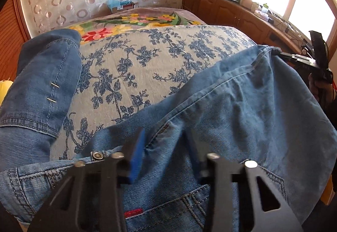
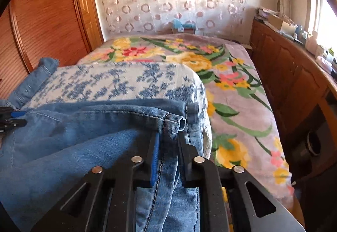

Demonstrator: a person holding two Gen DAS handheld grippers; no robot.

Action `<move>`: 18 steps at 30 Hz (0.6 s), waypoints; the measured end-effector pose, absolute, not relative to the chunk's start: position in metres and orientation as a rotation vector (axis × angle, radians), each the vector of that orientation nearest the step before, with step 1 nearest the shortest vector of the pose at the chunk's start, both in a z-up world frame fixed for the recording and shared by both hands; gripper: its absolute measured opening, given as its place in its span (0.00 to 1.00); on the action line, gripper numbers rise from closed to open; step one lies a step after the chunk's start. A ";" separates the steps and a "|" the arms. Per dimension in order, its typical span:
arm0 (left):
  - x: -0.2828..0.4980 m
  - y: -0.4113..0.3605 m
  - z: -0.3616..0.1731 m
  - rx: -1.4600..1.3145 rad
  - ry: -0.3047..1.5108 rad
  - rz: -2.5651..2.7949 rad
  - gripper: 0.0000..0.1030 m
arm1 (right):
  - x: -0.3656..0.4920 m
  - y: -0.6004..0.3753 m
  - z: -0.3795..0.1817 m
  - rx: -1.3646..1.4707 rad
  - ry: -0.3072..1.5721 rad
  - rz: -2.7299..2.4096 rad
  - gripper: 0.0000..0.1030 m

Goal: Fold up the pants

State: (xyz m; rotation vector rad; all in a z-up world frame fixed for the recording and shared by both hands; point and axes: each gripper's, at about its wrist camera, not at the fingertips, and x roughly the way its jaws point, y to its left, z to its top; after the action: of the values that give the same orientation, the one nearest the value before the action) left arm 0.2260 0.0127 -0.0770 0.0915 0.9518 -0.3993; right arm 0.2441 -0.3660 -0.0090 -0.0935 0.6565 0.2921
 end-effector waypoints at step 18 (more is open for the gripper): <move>0.234 0.018 -0.026 0.116 0.749 -0.307 0.06 | 0.234 -0.364 0.017 -0.133 0.511 0.205 0.11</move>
State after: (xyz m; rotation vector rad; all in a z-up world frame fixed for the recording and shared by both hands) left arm 0.2339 0.0177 -0.0259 0.1163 0.7495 -0.3072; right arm 0.2341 -0.3639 0.0168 -0.1332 0.5107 0.2047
